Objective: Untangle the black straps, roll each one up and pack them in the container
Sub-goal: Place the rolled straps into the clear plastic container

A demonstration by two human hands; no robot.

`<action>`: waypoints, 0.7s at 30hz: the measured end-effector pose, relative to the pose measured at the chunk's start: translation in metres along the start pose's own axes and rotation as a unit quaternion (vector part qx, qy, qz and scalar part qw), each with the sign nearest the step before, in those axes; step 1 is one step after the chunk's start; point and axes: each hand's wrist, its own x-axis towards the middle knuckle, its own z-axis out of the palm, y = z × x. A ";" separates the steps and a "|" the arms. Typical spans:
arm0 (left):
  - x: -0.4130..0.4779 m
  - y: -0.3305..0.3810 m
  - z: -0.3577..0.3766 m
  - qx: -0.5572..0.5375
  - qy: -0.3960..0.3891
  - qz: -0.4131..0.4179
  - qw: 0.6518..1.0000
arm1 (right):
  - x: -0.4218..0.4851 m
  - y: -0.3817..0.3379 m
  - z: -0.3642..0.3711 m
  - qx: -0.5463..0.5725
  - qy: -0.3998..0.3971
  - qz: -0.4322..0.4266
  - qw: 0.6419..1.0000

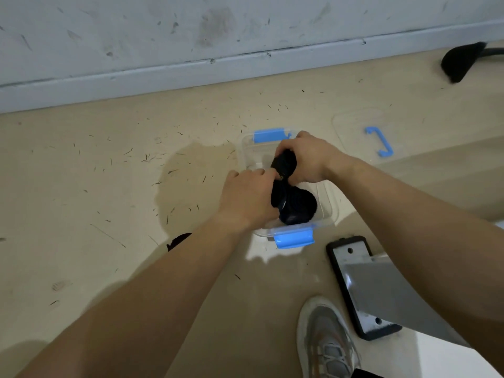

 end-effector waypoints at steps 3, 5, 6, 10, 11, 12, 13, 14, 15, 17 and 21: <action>0.014 0.008 0.002 0.060 0.006 -0.009 0.998 | -0.002 0.003 -0.004 -0.054 -0.004 0.011 0.998; 0.020 0.010 0.001 0.068 -0.019 -0.013 0.997 | -0.003 0.002 -0.007 -0.086 0.000 0.018 0.996; 0.022 0.010 0.001 0.063 -0.042 -0.019 0.997 | -0.003 0.000 -0.007 -0.100 0.000 0.021 0.995; 0.021 0.006 0.003 0.079 -0.138 -0.001 0.987 | -0.007 -0.007 -0.001 -0.172 0.008 0.040 0.984; 0.021 0.006 0.003 0.087 -0.147 0.009 0.985 | -0.007 -0.010 0.002 -0.187 0.012 0.044 0.981; 0.021 0.006 0.004 0.095 -0.150 0.018 0.984 | -0.007 -0.012 0.006 -0.199 0.015 0.045 0.979; 0.021 0.006 0.005 0.101 -0.153 0.024 0.983 | -0.007 -0.014 0.008 -0.204 0.015 0.044 0.978; 0.021 0.006 0.006 0.105 -0.157 0.030 0.982 | -0.007 -0.015 0.009 -0.201 0.014 0.041 0.979; 0.022 0.004 0.006 0.107 -0.161 0.036 0.980 | -0.007 -0.014 0.009 -0.188 0.012 0.036 0.981; 0.022 0.001 0.007 0.105 -0.171 0.044 0.979 | -0.007 -0.007 0.006 -0.147 0.001 0.020 0.989; 0.028 0.001 0.001 0.027 -0.133 0.016 0.991 | -0.008 0.008 0.005 -0.120 -0.005 -0.004 0.993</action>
